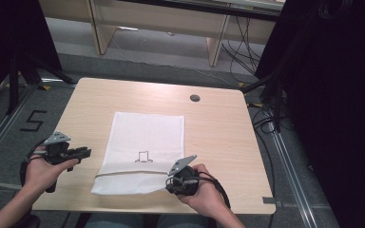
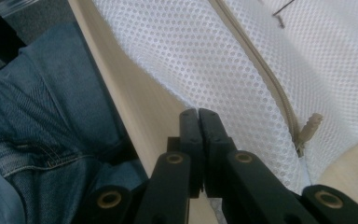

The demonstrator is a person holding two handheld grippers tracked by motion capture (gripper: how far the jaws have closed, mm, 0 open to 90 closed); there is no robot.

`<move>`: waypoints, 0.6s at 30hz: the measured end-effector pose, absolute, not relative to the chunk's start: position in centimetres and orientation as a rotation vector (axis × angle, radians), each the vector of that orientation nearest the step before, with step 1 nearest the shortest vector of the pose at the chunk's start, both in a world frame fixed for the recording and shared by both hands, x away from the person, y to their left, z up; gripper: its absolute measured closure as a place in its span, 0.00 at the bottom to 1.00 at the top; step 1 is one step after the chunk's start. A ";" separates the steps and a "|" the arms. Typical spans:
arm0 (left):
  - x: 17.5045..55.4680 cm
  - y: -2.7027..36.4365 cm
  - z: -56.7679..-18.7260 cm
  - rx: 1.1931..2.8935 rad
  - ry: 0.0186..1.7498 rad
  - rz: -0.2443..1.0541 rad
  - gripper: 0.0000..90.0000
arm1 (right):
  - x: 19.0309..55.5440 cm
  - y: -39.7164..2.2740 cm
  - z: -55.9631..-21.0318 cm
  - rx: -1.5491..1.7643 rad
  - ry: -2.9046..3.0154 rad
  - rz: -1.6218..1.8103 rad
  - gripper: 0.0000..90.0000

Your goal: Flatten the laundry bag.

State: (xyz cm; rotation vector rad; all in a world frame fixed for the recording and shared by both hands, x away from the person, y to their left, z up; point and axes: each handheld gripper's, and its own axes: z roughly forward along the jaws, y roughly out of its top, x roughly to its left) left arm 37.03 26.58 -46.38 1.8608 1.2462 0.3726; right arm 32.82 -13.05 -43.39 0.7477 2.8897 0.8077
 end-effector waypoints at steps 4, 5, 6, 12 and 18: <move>36.8 25.3 -46.6 1.859 1.174 0.361 0.77 | 32.9 -12.8 -44.6 0.774 2.922 0.784 1.00; 36.8 25.3 -46.6 1.859 1.174 0.361 0.75 | 32.9 -12.7 -44.9 0.781 2.928 0.773 1.00; 36.8 25.0 -46.6 1.863 1.152 0.354 0.75 | 32.9 -12.7 -44.9 0.781 2.928 0.773 1.00; 36.7 23.1 -46.8 1.918 1.007 0.321 0.61 | 32.9 -12.1 -46.1 0.837 2.969 0.726 1.00; 36.5 21.4 -47.5 1.957 0.967 0.293 0.55 | 33.0 -11.3 -46.8 0.848 2.984 0.725 0.99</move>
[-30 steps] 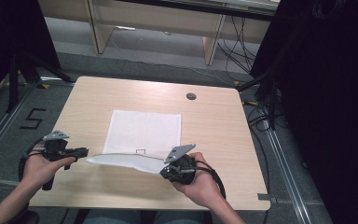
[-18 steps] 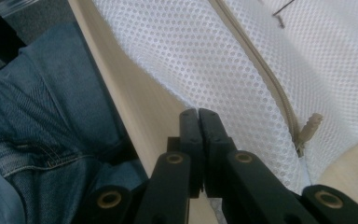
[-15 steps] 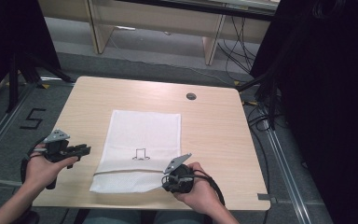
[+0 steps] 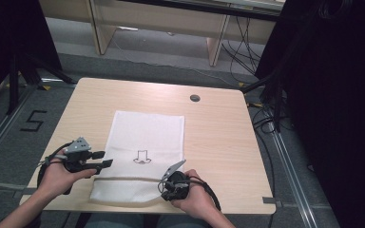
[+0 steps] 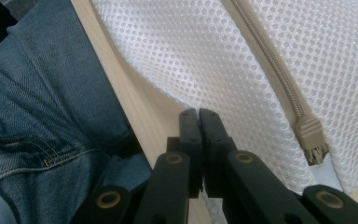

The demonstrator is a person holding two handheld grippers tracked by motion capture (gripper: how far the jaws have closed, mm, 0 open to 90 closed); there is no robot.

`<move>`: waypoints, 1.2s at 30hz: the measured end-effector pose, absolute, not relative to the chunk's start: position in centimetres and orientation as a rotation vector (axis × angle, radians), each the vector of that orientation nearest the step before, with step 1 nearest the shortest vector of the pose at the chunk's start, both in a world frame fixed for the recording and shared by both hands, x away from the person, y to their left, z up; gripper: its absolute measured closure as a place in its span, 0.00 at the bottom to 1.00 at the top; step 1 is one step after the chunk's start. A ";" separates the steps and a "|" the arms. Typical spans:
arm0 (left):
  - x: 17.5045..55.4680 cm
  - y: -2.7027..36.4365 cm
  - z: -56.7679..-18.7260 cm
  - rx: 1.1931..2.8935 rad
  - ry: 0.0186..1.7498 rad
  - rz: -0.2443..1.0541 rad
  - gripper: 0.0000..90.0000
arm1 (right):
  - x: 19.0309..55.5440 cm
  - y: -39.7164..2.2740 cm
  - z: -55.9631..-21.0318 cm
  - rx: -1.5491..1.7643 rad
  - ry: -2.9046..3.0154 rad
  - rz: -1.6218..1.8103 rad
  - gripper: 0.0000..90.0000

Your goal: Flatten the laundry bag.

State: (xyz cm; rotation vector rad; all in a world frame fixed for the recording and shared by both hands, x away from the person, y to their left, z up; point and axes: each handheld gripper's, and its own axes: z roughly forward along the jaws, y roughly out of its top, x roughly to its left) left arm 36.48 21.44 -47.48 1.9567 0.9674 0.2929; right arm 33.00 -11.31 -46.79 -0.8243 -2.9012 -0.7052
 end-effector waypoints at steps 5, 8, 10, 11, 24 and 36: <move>36.2 20.4 -47.9 1.990 0.937 0.265 0.55 | 32.9 -11.5 -46.5 -0.831 -2.845 -0.743 0.87; 36.2 20.2 -48.0 1.999 0.933 0.262 0.56 | 33.1 -12.3 -45.4 -0.845 -2.839 -0.859 0.78; 36.2 20.1 -48.0 2.014 0.925 0.246 0.58 | 33.0 -13.1 -44.4 -0.921 -2.825 -0.899 0.77; 36.2 20.1 -48.0 2.014 0.925 0.246 0.60 | 33.4 -13.5 -44.2 -0.925 -2.841 -0.933 0.78; 35.8 19.9 -49.1 2.193 0.988 0.149 0.87 | 35.8 -16.9 -45.7 -1.227 -2.879 -0.799 1.00; 36.2 19.2 -50.1 2.271 0.992 0.130 0.88 | 37.2 -15.0 -47.7 -1.161 -2.889 -0.710 1.00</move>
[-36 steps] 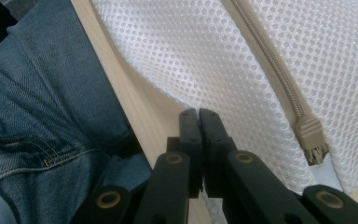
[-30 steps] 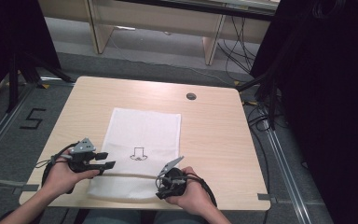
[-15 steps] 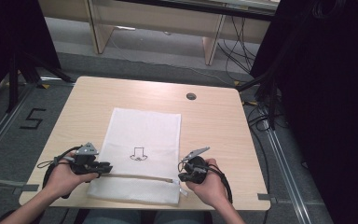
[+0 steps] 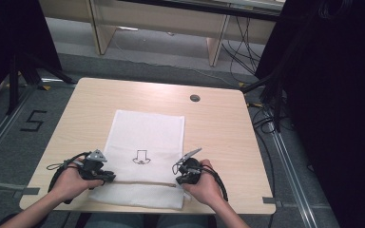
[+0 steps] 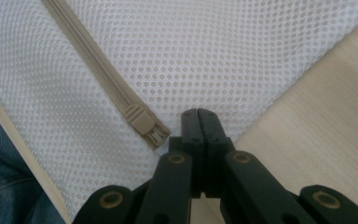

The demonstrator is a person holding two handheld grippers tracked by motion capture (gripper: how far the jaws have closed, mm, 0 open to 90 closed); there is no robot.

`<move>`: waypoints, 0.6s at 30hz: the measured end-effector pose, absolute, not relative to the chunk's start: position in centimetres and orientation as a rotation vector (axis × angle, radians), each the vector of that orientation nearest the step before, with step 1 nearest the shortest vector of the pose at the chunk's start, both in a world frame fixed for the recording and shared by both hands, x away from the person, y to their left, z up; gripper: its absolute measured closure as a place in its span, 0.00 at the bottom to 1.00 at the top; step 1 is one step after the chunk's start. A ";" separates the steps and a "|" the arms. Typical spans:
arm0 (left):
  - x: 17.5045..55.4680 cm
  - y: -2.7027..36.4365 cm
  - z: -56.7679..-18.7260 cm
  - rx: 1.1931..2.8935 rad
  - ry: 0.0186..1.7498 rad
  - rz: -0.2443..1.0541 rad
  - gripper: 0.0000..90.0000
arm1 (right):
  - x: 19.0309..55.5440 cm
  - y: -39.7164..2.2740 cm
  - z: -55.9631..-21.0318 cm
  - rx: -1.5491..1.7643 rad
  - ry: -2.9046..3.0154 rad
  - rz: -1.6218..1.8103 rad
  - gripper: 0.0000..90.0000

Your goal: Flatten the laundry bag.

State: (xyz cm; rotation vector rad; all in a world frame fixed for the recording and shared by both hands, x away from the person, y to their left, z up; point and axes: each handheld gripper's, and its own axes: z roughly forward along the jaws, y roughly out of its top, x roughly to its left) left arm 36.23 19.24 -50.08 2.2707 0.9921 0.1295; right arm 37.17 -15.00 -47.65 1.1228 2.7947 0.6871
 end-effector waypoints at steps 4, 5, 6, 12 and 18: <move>36.2 18.9 -50.1 2.278 0.980 0.118 0.88 | 37.1 -15.2 -47.9 1.153 2.790 0.647 1.00; 36.2 18.9 -50.1 2.278 0.980 0.118 0.88 | 37.1 -15.2 -47.9 1.153 2.790 0.647 1.00; 36.2 18.8 -50.1 2.284 0.968 0.124 0.88 | 37.2 -15.4 -48.1 1.125 2.792 0.660 1.00; 36.5 18.0 -50.2 2.287 0.956 0.123 0.88 | 37.1 -16.2 -48.0 1.204 2.764 0.603 1.00; 36.8 17.8 -50.2 2.303 0.928 0.122 0.88 | 37.2 -16.7 -48.2 1.177 2.761 0.633 1.00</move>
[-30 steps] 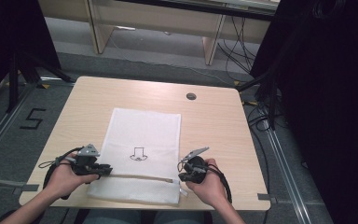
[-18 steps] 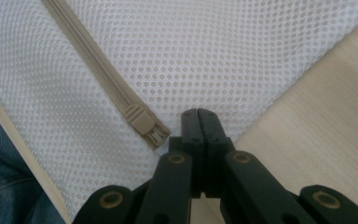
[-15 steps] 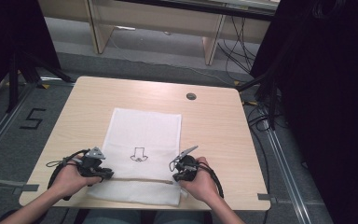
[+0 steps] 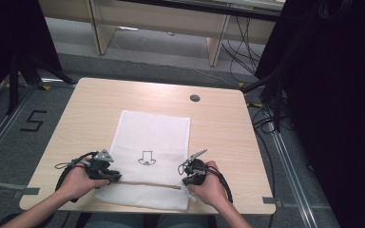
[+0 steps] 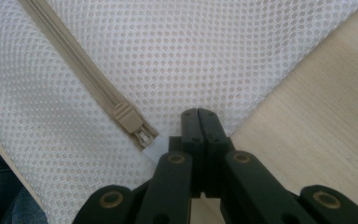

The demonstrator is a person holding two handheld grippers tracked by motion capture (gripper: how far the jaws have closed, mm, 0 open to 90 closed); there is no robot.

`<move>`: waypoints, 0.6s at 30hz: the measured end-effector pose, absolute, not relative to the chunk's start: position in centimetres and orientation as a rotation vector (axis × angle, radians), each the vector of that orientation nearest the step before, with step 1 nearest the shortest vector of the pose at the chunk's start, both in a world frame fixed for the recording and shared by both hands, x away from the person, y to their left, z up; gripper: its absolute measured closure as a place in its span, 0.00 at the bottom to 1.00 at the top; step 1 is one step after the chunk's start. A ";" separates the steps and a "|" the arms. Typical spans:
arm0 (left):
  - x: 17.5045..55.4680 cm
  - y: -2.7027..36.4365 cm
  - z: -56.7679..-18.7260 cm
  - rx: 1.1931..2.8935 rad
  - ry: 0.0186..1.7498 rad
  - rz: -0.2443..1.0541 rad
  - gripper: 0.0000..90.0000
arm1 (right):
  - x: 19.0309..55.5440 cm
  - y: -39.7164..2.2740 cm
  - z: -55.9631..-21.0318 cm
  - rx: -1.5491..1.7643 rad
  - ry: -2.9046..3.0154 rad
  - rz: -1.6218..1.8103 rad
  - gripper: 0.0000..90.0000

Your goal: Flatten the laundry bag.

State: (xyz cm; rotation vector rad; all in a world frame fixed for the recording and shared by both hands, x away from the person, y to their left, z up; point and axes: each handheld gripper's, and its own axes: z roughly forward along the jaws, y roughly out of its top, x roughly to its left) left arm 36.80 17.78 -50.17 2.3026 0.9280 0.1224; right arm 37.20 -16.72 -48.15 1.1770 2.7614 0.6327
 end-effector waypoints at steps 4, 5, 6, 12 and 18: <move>36.7 17.7 -50.2 2.279 0.945 0.123 0.87 | 37.2 -16.8 -48.1 1.189 2.757 0.651 1.00; 36.7 17.7 -50.2 2.278 0.944 0.125 0.87 | 37.1 -16.9 -48.0 1.208 2.743 0.664 1.00; 36.6 17.7 -50.2 2.279 0.945 0.132 0.87 | 37.0 -17.0 -47.7 1.236 2.724 0.668 0.99; 36.7 17.8 -49.3 2.195 0.949 0.218 0.86 | 37.1 -19.0 -46.3 1.283 2.583 0.820 0.93; 36.8 17.8 -49.4 2.173 0.948 0.211 0.79 | 37.1 -20.2 -45.9 1.350 2.535 0.838 0.88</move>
